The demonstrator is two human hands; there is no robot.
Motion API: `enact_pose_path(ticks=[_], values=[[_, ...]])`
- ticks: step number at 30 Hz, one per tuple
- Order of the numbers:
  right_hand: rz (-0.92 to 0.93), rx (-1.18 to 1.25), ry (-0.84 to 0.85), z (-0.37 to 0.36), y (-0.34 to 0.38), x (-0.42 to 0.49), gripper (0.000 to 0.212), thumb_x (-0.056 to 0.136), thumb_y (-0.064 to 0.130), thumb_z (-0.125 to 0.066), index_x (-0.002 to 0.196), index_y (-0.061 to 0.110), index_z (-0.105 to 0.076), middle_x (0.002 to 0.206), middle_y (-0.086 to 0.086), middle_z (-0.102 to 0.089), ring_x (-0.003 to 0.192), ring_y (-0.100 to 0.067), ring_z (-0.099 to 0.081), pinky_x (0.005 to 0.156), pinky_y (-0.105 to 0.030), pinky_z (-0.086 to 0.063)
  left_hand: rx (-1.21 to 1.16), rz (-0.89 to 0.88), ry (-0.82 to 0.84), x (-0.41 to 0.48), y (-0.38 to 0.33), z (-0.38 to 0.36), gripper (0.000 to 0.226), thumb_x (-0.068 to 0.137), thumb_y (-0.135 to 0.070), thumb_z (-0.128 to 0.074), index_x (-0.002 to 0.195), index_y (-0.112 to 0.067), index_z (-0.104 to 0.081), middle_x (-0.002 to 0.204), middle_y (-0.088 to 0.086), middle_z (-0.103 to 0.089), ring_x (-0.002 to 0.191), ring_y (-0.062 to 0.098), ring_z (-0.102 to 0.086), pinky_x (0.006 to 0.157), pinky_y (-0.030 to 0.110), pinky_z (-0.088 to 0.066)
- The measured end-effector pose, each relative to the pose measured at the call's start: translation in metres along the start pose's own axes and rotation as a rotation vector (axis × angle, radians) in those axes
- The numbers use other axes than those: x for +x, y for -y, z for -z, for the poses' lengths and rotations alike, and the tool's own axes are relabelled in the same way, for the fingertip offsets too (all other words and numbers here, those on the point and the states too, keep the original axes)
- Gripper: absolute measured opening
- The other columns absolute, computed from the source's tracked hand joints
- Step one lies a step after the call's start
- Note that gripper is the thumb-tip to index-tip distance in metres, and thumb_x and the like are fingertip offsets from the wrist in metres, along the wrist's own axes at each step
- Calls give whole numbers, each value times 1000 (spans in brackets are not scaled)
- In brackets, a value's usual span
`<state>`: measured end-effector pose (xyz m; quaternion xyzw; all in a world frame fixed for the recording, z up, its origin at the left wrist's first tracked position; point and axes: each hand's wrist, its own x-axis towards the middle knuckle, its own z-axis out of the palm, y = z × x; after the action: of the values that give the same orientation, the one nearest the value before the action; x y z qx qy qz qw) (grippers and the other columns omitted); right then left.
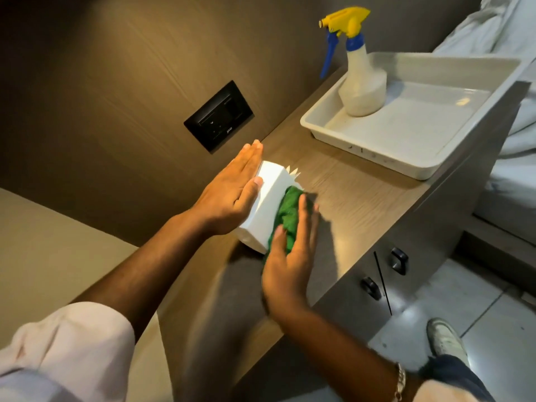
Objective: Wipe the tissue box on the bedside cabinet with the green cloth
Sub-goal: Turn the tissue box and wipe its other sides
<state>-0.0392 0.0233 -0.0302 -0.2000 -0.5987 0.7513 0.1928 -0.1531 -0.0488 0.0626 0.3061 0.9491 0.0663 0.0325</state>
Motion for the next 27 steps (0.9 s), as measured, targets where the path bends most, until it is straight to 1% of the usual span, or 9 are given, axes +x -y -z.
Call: enact_pose_path(ticks=[5, 8, 11, 14, 17, 20, 22, 24, 27], values=[[120, 71, 6, -17, 21, -6, 57, 93, 42, -42, 140, 64, -19, 161, 23, -8, 150, -7, -11, 110, -48, -42, -10, -20, 1, 0, 4, 0, 68, 93, -50, -12, 151, -18, 1, 163, 0, 3, 148, 5, 8, 120, 29, -3], [153, 53, -65, -14, 28, 28, 57, 95, 32, -44, 144, 53, -25, 163, 9, -16, 150, -14, -15, 113, -54, -35, -4, -12, -2, 1, 6, -1, 68, 93, -51, -12, 151, -19, 1, 163, -1, 4, 147, 4, 9, 119, 27, -2], [45, 8, -101, -8, 25, 45, 54, 97, 23, -45, 148, 36, -31, 163, -1, -21, 149, -22, -21, 112, -53, -36, 23, 7, 1, 1, 5, -2, 66, 93, -51, -12, 151, -23, 4, 161, -8, 10, 143, -4, 14, 114, 19, 2], [-101, -1, 6, 4, 21, 29, 58, 98, 24, -48, 147, 44, -25, 162, 4, -19, 145, -23, -30, 105, -50, -47, 37, 0, -3, 1, 5, -4, 67, 93, -53, -11, 151, -24, 5, 156, -15, 14, 137, -12, 19, 111, 14, 5], [-238, 72, 156, 17, 32, 0, 63, 94, 26, -55, 140, 58, -26, 156, 9, -31, 134, -18, -44, 95, -42, -56, 37, -5, -2, 0, 4, -1, 68, 92, -53, -11, 151, -21, 4, 160, -8, 10, 139, -11, 18, 110, 10, 7], [-384, 186, 284, 34, 50, -17, 59, 92, 20, -61, 124, 67, -42, 141, 12, -49, 121, -13, -55, 93, -38, -55, 42, 0, -2, -2, 0, 2, 65, 94, -46, -13, 151, -18, 1, 162, -1, 6, 145, 1, 13, 118, 23, 2], [-472, 299, 390, 51, 63, -16, 56, 89, 14, -64, 113, 64, -56, 127, 11, -63, 109, -14, -64, 86, -37, -58, 15, 10, -7, -3, -4, 4, 62, 95, -42, -14, 151, -18, -1, 162, -1, 4, 147, 5, 10, 120, 29, 0], [-479, 409, 488, 73, 77, -1, 52, 83, 14, -70, 114, 54, -63, 117, 3, -72, 102, -21, -71, 80, -40, -61, -6, 22, -39, -5, -7, 6, 61, 95, -42, -16, 151, -18, -8, 162, -1, -4, 147, 6, 4, 121, 30, -3], [-311, 471, 554, 111, 108, 54, 66, 62, 23, -81, 124, 35, -62, 112, -4, -75, 98, -22, -74, 73, -38, -61, -17, 79, -108, -10, -12, 8, 61, 94, -43, -22, 149, -18, -23, 159, -2, -20, 147, 8, -11, 121, 32, -8]])
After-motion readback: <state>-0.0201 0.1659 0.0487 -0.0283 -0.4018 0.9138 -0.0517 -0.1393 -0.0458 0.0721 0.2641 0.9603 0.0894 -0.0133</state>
